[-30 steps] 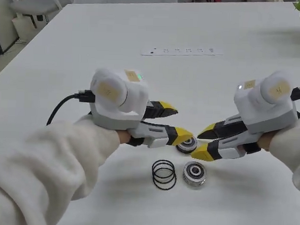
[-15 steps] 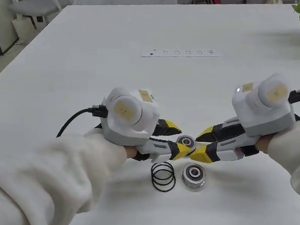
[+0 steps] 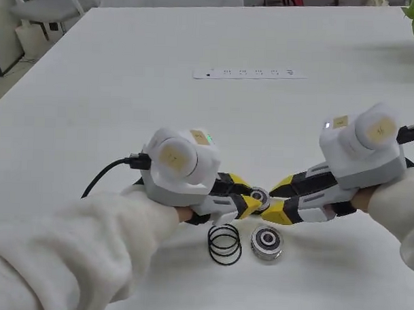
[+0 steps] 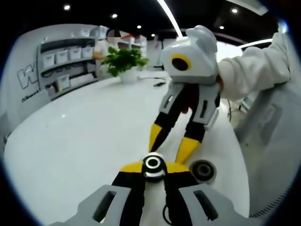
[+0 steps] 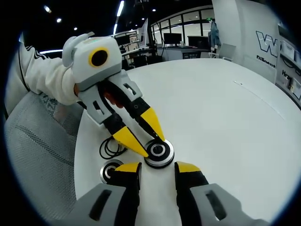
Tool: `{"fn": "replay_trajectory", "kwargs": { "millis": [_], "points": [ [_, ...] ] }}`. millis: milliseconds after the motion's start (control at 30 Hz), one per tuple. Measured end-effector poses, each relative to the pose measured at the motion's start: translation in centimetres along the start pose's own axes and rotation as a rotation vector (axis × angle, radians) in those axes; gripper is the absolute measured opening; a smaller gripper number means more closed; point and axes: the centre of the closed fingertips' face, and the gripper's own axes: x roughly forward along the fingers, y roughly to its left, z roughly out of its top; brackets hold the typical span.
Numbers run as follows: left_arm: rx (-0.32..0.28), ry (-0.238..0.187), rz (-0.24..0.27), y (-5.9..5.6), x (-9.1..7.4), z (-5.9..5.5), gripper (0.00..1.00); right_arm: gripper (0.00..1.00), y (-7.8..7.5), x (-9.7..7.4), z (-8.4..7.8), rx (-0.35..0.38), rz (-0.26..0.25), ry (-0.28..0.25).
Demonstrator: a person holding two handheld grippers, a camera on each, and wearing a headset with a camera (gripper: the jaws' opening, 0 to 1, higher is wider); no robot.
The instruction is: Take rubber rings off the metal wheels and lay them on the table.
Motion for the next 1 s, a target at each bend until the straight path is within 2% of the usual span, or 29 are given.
{"fn": "replay_trajectory", "kwargs": {
  "millis": [300,767,1000],
  "points": [
    [-0.001,-0.007,0.013,-0.02,-0.10,-0.05,0.15,0.22,0.00,-0.01,-0.04,-0.008,-0.003,-0.001],
    [0.005,-0.024,-0.010,-0.42,-0.37,-0.09,0.14,0.17,0.14,0.07,-0.22,-0.005,0.016,-0.008],
    [0.002,-0.050,-0.024,-0.47,-0.65,-0.29,0.14,0.15,0.27,0.07,-0.18,-0.014,0.027,-0.016]
  ]
}}
